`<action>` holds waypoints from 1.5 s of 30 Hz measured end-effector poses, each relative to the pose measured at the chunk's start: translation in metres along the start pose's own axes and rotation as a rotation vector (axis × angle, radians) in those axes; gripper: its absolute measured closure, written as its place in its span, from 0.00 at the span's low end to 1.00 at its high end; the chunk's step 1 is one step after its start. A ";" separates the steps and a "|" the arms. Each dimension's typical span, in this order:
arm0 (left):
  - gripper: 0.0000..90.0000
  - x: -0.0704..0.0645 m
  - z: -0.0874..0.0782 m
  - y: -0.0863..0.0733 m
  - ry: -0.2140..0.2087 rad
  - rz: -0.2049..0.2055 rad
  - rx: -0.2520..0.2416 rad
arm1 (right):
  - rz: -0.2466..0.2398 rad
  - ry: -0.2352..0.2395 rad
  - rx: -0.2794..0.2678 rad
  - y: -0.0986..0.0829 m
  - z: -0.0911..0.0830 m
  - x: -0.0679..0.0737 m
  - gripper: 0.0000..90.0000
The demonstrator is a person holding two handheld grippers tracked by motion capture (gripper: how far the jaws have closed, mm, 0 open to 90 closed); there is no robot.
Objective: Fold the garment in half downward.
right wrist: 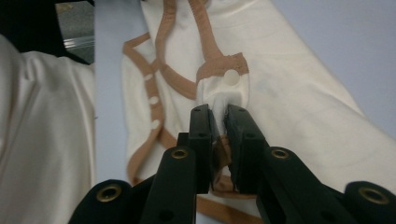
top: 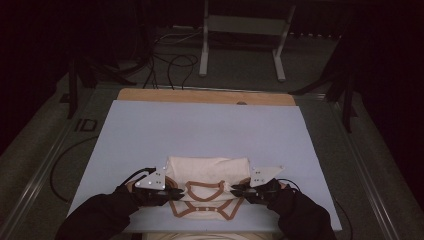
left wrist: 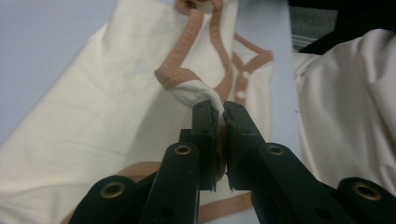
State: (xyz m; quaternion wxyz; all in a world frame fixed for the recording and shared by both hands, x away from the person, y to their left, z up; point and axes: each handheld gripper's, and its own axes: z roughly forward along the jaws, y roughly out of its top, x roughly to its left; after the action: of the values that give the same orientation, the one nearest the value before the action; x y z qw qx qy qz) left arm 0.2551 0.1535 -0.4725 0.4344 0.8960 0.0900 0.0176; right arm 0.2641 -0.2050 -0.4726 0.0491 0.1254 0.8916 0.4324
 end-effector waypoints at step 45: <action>0.00 0.037 -0.015 0.008 0.110 -0.080 -0.067 | 0.140 -0.051 -0.107 0.006 -0.013 -0.038 0.12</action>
State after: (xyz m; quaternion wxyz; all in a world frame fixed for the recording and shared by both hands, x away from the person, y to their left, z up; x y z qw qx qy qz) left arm 0.2914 0.1670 -0.4589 0.4588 0.8744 0.1489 0.0524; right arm 0.2994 -0.2213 -0.4609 0.0482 0.1954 0.8547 0.4785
